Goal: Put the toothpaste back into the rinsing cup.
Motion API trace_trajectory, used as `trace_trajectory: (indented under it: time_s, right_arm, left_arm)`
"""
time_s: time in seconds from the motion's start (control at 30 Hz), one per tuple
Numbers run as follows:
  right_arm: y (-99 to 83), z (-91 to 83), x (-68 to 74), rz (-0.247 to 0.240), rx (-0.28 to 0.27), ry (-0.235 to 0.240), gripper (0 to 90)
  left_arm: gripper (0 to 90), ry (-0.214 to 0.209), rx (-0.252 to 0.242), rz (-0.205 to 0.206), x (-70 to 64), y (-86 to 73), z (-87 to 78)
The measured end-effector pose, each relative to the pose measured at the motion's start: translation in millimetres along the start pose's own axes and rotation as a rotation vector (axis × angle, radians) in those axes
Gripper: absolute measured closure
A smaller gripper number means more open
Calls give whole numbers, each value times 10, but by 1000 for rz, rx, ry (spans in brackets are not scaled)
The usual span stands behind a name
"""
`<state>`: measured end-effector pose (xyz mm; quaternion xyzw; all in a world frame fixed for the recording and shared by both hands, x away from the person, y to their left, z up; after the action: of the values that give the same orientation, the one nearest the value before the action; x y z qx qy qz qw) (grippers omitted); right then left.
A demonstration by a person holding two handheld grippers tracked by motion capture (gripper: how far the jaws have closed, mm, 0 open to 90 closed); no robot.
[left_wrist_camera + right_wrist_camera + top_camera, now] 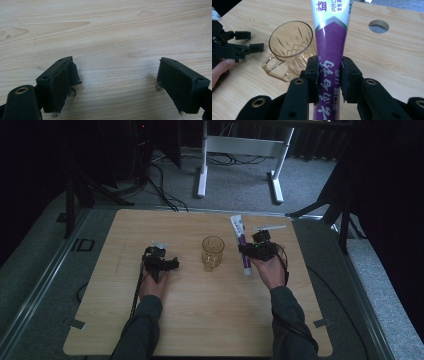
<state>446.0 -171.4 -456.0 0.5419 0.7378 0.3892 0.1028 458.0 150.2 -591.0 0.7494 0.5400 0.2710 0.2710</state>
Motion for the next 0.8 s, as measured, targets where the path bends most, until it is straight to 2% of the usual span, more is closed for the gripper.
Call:
trace_trajectory:
  time_s: [0.8]
  right_arm:
    - [78, 6, 41, 29, -67, 33, 710]
  left_arm:
    - [144, -1, 2, 3, 2, -1, -1]
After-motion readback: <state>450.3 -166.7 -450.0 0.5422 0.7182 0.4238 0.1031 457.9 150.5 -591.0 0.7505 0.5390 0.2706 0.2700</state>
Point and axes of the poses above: each handheld gripper's, and its own axes: z roughly forward along the jaws, y roughly out of its top, x roughly to its left, the point moved 4 cm from there along z, roughly forward along the jaws, and after that the axes turned 10 degrees about z, right-handed, at the moved point
